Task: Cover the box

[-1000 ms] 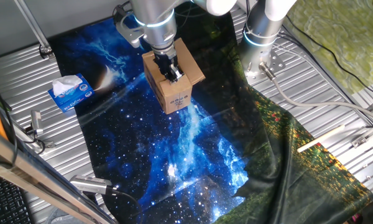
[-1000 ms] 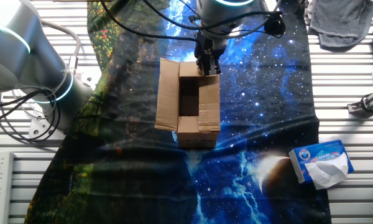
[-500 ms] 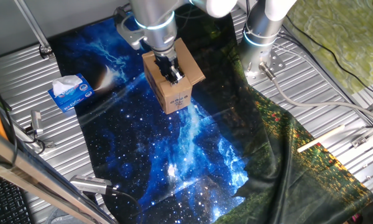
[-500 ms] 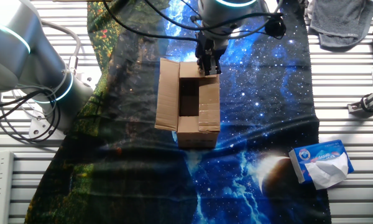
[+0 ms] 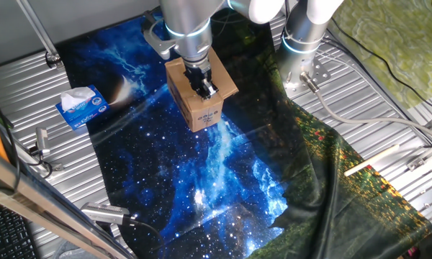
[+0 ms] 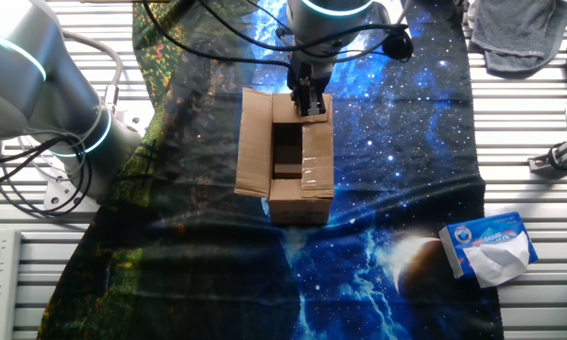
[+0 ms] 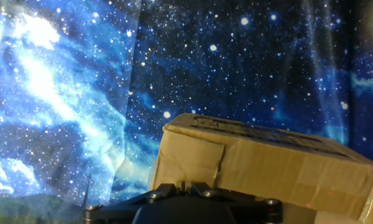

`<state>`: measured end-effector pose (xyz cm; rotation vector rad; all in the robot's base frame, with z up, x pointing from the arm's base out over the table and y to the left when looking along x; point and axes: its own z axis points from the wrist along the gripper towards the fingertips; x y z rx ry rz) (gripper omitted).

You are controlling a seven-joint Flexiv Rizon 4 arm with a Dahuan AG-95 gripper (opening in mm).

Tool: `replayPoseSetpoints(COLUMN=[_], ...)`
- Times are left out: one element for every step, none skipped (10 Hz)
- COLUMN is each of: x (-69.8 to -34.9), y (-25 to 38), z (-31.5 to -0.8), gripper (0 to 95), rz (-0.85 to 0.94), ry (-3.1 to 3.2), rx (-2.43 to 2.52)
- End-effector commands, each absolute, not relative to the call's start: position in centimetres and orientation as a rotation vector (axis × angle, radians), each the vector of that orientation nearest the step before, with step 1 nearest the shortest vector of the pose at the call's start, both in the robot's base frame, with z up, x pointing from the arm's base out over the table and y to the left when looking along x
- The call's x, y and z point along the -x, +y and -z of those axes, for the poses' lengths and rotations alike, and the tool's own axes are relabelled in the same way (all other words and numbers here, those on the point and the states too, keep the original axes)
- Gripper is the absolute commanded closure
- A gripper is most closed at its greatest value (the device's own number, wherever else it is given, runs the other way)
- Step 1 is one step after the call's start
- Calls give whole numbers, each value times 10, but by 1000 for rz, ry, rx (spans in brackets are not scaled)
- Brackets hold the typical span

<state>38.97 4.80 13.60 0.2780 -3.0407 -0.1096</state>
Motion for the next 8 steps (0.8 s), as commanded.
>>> replayPoseSetpoints(x=[-389,-388,-387,-387,-387,-387,-387,-387], y=[47,47,47,47,47,46,46,46], z=[-130,-128,-127,-127,-127,-125,-125,-126], gripper=[950,950,950,950,950,950,950,950], rz=[111,113,113,114,114,115,114,114], ry=[-3048,-3051,-3051,-3051,-3052,-3054,-3054,-3055], rx=[-281,-282,-281,-280,-280,-281,-283,-283])
